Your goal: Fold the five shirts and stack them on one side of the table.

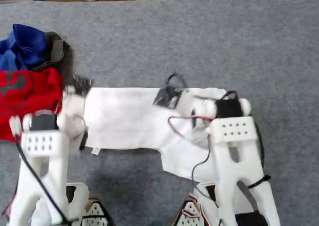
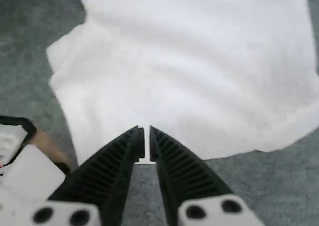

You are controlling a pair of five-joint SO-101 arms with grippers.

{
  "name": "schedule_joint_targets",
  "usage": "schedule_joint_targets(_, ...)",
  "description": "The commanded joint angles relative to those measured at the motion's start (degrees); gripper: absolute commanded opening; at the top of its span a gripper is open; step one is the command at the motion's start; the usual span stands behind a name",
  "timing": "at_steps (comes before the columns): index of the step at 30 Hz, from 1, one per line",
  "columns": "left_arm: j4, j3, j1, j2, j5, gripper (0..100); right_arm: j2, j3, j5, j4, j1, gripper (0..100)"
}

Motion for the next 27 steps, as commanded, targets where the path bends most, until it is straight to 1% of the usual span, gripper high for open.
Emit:
schedule_joint_targets(1, -4.48, 5.23, -3.12, -8.26, -0.62, 3, -1.36, 2.59, 0.62, 0.70, -6.42, 11.9)
schedule_joint_targets(3, -8.44, 8.57, -6.20, -11.69, -0.62, 3, -1.36, 4.35, 0.35, -0.26, -8.97, 13.9)
schedule_joint_targets(6, -12.48, 15.60, -8.48, -16.53, -0.53, 3, -1.63, 5.85, -0.62, 0.00, -9.93, 13.8)
schedule_joint_targets(8, -12.57, 20.26, -8.66, -20.22, -0.44, 3, -1.71, 6.55, -0.62, 0.18, -9.85, 13.8)
schedule_joint_targets(13, -12.40, 24.84, -8.57, -29.54, -0.26, 3, -1.71, 7.08, -0.53, 2.20, -10.55, 13.8)
schedule_joint_targets(16, -12.84, 30.81, -8.22, -35.69, -0.53, 3, -1.71, 7.43, -0.53, 1.93, -10.64, 13.8)
schedule_joint_targets(18, -13.98, 34.07, -8.66, -40.62, -0.35, 3, -1.71, 7.43, -0.53, 2.02, -10.55, 13.8)
schedule_joint_targets(24, -14.07, 42.51, -8.13, -56.79, -0.53, 3, -3.12, 7.43, -0.79, 2.64, -10.46, 13.8)
schedule_joint_targets(27, -14.24, 42.95, -8.22, -54.77, -0.44, 3, -6.81, 7.34, -0.70, 5.01, -10.64, 13.8)
